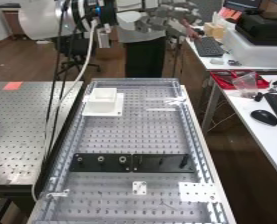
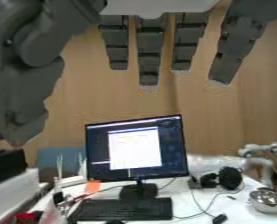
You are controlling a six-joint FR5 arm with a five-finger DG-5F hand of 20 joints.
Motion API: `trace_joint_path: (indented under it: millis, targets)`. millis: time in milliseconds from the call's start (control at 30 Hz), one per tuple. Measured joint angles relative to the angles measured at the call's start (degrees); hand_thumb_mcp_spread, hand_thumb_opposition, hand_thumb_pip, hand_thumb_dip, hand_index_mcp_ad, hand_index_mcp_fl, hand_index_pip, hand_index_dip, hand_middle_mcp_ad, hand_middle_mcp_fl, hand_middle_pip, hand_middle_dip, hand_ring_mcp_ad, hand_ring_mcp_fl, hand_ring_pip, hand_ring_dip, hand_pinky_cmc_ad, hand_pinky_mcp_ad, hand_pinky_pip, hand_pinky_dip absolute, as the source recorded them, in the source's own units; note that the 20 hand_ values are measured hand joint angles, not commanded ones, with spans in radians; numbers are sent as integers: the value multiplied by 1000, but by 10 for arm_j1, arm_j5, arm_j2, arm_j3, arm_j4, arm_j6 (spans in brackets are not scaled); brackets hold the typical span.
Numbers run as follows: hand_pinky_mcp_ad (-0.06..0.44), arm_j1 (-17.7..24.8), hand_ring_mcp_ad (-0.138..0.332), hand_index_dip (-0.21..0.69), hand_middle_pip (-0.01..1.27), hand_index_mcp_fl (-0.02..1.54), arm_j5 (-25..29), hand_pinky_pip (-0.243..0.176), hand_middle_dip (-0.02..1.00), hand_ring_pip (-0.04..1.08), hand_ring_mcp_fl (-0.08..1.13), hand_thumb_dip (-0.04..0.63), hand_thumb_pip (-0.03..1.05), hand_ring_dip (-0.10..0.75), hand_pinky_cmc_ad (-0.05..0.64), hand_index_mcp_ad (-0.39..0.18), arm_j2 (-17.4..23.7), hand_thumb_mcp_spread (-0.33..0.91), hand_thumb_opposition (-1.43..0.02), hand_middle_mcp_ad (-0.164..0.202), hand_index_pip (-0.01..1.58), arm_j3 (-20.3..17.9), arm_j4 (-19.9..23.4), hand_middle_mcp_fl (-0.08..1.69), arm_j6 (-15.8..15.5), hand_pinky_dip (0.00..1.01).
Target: Grab the chopstick and place it in the clear container
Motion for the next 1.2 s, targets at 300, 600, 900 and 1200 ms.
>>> trace_joint_path:
  millis: [300,600,900,1200]
  targets:
    - [330,22,134,185,112,122,97,-51,379,93,33,79,712,227,386,-54,-17,65,-714,70,87,19,-8,227,-24,389]
    - [330,28,134,185,110,122,150,-51,363,93,30,80,726,227,382,-54,-23,35,-714,72,87,18,-1,227,-3,389]
    - [330,21,134,182,110,122,140,-51,361,93,30,80,796,227,382,-54,-35,24,-717,72,87,38,-4,227,-6,389]
    - [330,14,134,176,110,136,119,-51,361,93,30,80,796,227,382,-58,-45,24,-717,68,89,51,-7,227,-11,389]
